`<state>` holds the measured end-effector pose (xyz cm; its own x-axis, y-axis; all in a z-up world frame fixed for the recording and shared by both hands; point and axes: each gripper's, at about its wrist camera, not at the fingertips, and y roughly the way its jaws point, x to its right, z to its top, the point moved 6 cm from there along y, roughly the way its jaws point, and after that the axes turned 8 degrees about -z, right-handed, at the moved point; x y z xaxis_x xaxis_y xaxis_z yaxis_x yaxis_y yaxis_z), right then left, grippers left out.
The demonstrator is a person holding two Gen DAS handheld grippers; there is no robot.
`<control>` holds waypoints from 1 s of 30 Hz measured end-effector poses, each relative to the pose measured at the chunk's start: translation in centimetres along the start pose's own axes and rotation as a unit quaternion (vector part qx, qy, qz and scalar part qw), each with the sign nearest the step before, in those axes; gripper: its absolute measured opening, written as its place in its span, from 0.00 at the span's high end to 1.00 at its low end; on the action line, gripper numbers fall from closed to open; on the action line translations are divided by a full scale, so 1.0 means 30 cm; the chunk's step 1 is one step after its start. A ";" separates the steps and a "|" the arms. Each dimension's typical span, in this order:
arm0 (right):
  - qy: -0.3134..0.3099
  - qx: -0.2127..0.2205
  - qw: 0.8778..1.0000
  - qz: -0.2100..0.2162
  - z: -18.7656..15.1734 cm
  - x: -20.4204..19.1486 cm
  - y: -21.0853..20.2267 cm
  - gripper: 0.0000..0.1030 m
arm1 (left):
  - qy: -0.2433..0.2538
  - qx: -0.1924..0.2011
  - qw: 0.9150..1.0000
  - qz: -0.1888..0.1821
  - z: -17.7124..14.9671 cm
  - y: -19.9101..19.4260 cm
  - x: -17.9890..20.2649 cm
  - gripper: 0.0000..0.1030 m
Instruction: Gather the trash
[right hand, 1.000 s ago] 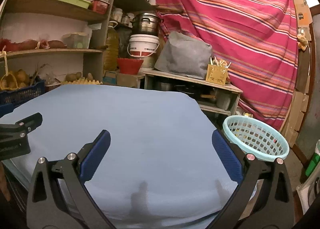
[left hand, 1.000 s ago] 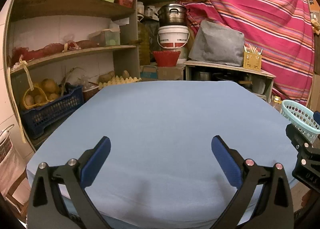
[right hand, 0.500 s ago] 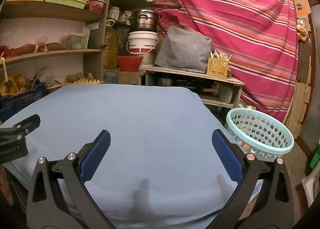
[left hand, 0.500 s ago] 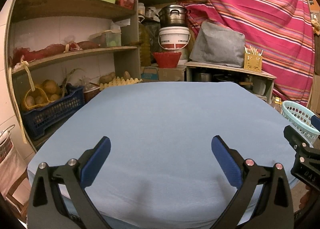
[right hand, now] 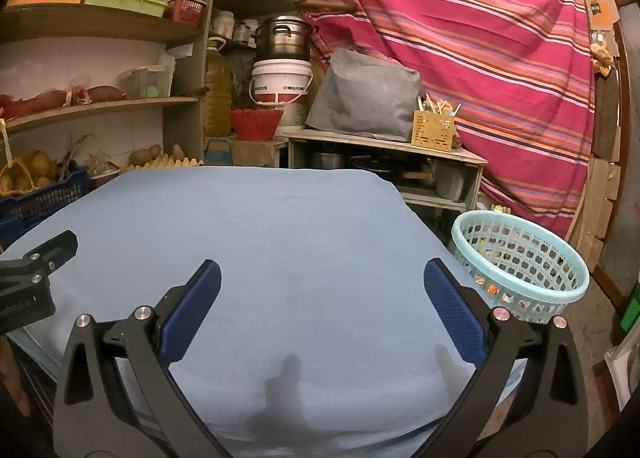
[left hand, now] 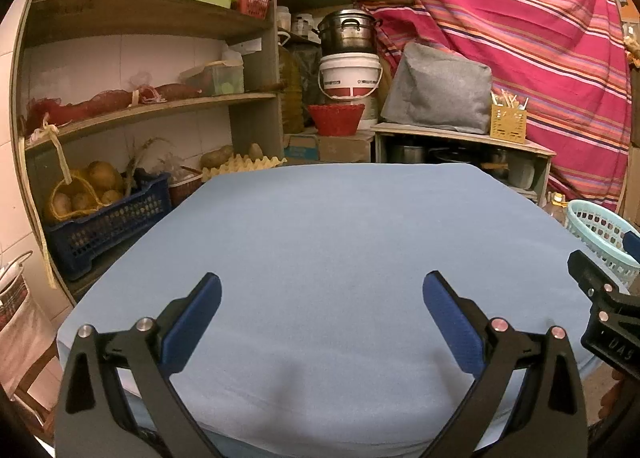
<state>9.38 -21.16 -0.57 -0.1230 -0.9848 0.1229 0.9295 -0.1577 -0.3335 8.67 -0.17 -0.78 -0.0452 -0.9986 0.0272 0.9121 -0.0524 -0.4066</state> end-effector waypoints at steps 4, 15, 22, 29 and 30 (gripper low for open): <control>0.002 -0.004 1.000 0.001 0.000 0.000 0.009 0.04 | -0.002 -0.003 1.000 0.003 0.006 0.004 -0.015 0.04; 0.003 -0.008 1.000 0.006 -0.005 -0.006 0.020 0.04 | 0.012 0.006 1.000 0.015 0.008 0.006 -0.034 0.04; 0.004 -0.010 1.000 0.009 -0.007 -0.014 0.023 0.04 | 0.008 0.003 1.000 0.017 0.011 0.017 -0.051 0.04; 0.005 -0.010 1.000 0.010 -0.009 -0.016 0.022 0.04 | 0.010 0.005 1.000 0.020 0.012 0.019 -0.060 0.04; 0.006 -0.010 1.000 0.010 -0.008 -0.016 0.022 0.04 | 0.010 0.005 1.000 0.019 0.012 0.018 -0.059 0.04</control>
<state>9.97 -20.80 -1.08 -0.1084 -0.9885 0.1057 0.9246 -0.1393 -0.3547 9.39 1.57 -0.73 -0.0184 -0.9998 -0.0075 0.9177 -0.0139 -0.3970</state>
